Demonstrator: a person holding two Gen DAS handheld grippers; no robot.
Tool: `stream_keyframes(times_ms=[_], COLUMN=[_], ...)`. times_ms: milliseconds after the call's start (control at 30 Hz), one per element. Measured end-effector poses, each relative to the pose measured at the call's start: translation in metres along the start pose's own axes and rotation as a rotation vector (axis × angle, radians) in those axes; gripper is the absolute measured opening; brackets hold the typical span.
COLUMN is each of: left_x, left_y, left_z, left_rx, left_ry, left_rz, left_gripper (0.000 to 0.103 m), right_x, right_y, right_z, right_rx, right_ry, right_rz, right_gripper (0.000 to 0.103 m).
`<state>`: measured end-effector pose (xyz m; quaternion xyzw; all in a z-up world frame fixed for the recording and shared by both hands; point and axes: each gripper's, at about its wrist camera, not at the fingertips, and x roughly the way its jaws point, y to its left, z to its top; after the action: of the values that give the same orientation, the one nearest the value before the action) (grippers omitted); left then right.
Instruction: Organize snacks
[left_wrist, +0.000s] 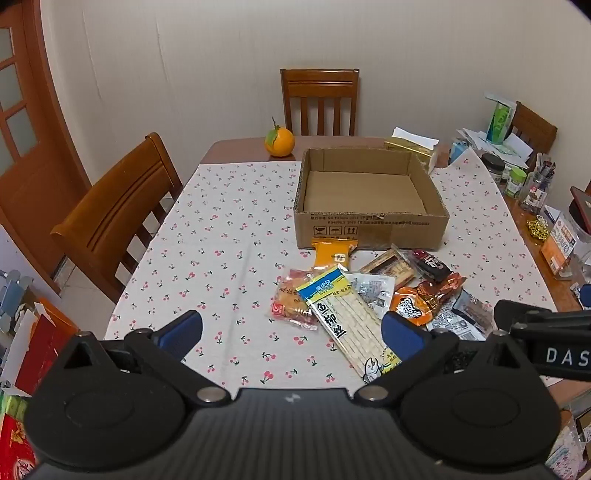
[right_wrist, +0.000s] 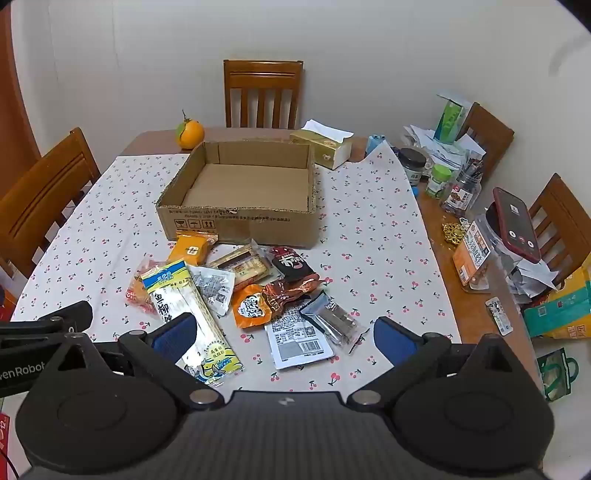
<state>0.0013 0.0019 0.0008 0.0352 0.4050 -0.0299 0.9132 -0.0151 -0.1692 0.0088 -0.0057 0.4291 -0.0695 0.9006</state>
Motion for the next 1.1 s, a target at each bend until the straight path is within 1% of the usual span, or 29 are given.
stream_keyframes(times_ms=[167,233,333,400,433,500,600,633,1100], left_x=[0.003,-0.001,0.001,-0.001,0.0,-0.001,0.0,0.001,0.008], left_y=[0.007,0.001,0.005,0.0,0.0,0.001,0.003,0.004,0.014], left_z=[0.003,-0.002,-0.002,0.0,0.0,0.0,0.0,0.001,0.005], left_rx=[-0.003,0.013,0.011,0.02,0.022,0.022,0.023,0.024,0.04], left_ry=[-0.001,-0.016,-0.014,-0.017,-0.016,-0.016,-0.016,-0.017,-0.017], left_rz=[0.003,0.012,0.006,0.011,0.011,0.008,0.0,-0.001,-0.036], left_gripper=[0.102,0.102,0.102,0.102,0.102,0.102,0.102,0.102,0.102], right_x=[0.0,0.0,0.001,0.004,0.002,0.003,-0.002,-0.002,-0.004], right_y=[0.0,0.0,0.001,0.002,-0.006,-0.009,-0.005,0.004,0.014], right_z=[0.0,0.0,0.0,-0.001,0.001,0.001,0.001,0.0,0.001], right_rx=[0.001,0.0,0.0,0.001,0.003,0.004,0.002,0.001,0.018], right_ry=[-0.004,-0.003,-0.004,-0.004,-0.005,-0.003,-0.007,-0.007,-0.005], right_rz=[0.001,0.0,-0.004,-0.007,-0.006,-0.008,-0.015,-0.025,-0.056], right_gripper=[0.103,0.103,0.103,0.103,0.103,0.103,0.103,0.103,0.103])
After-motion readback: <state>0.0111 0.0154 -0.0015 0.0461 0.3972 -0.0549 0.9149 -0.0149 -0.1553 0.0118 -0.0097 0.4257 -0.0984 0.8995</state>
